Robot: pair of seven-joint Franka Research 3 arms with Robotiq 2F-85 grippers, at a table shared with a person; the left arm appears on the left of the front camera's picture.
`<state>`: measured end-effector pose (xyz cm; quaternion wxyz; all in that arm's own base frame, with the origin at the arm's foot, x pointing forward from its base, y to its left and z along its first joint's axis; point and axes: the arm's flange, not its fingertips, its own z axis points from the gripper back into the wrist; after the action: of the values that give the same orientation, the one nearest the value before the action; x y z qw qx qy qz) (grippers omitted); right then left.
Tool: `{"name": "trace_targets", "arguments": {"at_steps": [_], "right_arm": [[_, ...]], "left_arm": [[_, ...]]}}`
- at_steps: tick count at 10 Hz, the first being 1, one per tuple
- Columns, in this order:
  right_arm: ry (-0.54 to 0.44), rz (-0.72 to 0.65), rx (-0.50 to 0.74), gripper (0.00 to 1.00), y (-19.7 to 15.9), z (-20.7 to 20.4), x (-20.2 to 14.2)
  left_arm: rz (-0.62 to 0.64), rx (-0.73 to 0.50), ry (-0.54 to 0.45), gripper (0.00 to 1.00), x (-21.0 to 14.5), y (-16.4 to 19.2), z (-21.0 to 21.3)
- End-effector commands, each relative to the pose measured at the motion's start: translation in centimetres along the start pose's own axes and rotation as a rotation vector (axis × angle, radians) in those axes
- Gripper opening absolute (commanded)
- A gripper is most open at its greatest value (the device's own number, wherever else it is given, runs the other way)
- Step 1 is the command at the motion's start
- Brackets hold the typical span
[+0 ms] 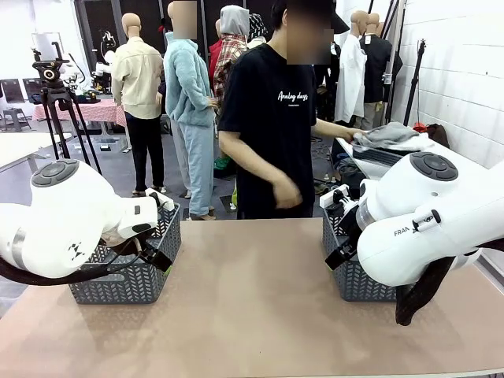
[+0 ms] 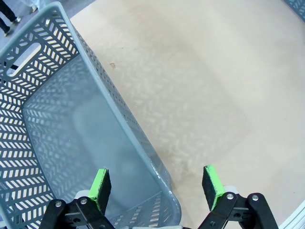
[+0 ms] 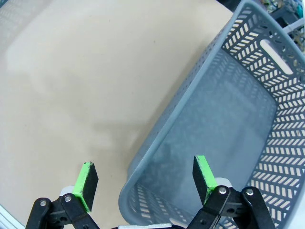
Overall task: Sort the tops and bottoms.
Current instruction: Lift clothes from the center of the table with your left hand.
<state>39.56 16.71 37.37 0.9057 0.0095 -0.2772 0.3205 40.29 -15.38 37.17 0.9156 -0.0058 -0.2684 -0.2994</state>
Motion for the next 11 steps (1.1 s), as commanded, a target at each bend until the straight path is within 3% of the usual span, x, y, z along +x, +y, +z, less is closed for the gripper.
{"name": "trace_targets", "arguments": {"at_steps": [1,11], "right_arm": [[0.0,0.0,0.001,1.0,0.01,-0.01,-0.01],[0.0,0.0,0.001,1.0,0.01,-0.01,-0.01]], "left_arm": [[0.006,0.0,0.0,1.0,-0.06,0.22,0.0],[0.006,0.0,0.0,1.0,-0.06,0.22,0.0]]}}
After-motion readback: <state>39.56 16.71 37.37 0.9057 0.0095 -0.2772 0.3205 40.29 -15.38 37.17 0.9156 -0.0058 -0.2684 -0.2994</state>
